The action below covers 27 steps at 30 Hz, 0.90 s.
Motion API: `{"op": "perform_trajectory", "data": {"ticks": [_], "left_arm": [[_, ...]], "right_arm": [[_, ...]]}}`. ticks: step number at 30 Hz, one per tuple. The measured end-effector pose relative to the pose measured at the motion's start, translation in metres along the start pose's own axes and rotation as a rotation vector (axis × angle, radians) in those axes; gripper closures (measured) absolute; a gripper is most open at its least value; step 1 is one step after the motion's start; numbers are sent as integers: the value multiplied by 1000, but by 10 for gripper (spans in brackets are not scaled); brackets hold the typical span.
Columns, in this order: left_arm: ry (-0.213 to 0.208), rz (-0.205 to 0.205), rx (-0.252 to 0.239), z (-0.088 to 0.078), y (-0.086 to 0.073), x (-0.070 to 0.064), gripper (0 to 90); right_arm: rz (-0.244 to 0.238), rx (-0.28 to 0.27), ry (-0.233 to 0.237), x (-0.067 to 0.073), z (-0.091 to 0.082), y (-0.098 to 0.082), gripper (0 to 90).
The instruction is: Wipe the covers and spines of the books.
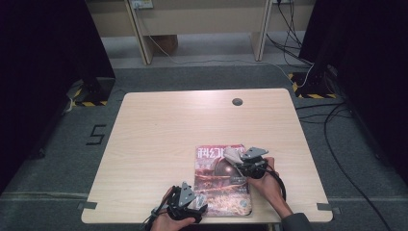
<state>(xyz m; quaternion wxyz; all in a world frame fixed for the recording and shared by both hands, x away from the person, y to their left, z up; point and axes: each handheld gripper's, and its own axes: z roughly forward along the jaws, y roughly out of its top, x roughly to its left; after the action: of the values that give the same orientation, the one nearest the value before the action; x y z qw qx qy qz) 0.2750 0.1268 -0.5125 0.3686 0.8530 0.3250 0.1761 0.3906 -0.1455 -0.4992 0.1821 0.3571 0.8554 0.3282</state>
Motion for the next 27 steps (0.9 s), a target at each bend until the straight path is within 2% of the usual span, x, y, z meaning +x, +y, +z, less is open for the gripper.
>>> {"op": "perform_trajectory", "data": {"ticks": [4,12,14,16,17,20,22,27], "left_arm": [[7,-11,-2,2,2,1,139],[13,-11,-5,7,5,3,140],[-4,-37,-10,7,3,5,140],[-5,-43,-14,7,3,5,141],[-4,-45,-19,7,2,5,142],[-6,-47,-17,7,2,5,143],[-9,-68,-23,7,1,6,142],[-15,-71,-21,7,1,6,148]], "right_arm": [[-20,1,-31,-3,4,4,769],[13,-7,-59,-13,11,9,768],[3,-4,-72,-11,11,9,771],[-6,0,-80,-9,11,10,773],[-27,4,-85,-6,12,11,773],[-33,3,-67,-3,12,12,773],[-43,-7,-30,2,12,12,772],[-59,-6,-16,4,12,12,761]]}}
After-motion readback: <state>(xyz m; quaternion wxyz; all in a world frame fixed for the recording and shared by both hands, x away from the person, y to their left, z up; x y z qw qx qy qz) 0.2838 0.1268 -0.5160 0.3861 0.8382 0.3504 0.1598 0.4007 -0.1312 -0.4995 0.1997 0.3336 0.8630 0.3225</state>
